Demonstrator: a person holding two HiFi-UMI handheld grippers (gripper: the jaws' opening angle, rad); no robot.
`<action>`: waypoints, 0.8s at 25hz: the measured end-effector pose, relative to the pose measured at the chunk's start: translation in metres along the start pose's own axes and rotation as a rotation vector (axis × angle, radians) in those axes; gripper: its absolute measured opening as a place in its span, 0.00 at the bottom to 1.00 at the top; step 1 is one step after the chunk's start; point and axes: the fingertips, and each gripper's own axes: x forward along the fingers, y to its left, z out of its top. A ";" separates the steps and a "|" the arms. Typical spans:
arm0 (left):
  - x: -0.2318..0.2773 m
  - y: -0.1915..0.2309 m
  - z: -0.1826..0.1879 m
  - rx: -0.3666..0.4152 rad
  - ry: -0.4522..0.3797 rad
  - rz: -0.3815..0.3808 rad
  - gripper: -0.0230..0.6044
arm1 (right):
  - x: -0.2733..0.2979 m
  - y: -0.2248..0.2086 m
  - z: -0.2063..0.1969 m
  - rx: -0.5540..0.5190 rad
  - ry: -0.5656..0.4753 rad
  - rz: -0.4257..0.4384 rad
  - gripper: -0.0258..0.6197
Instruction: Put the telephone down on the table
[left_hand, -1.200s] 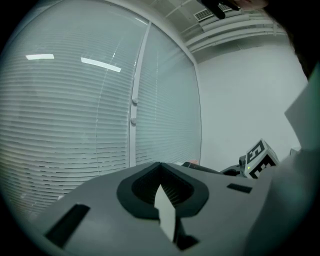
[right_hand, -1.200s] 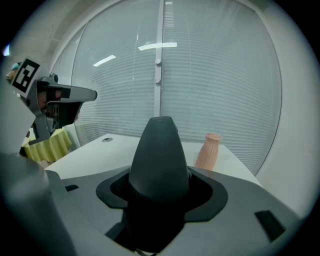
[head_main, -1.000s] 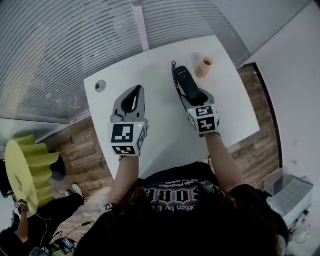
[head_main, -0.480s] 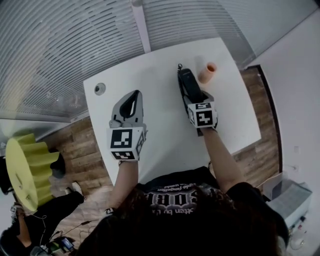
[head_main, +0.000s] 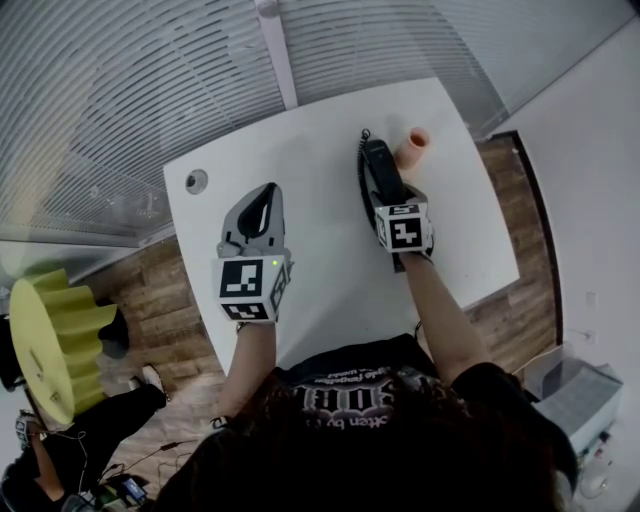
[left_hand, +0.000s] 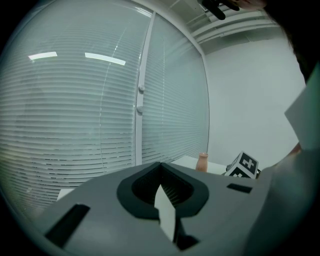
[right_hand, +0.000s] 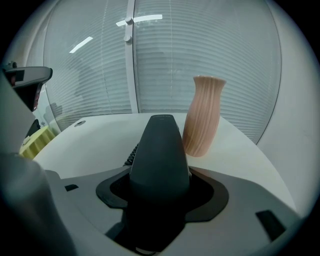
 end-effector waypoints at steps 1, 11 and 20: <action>-0.001 -0.001 0.001 0.001 -0.002 0.000 0.04 | 0.000 0.000 0.000 0.001 -0.002 0.002 0.48; -0.004 -0.006 0.004 0.009 -0.004 -0.018 0.04 | -0.017 0.001 0.013 -0.034 -0.061 0.038 0.48; -0.005 -0.017 0.009 0.009 -0.021 -0.048 0.04 | -0.068 0.005 0.034 -0.013 -0.177 0.035 0.48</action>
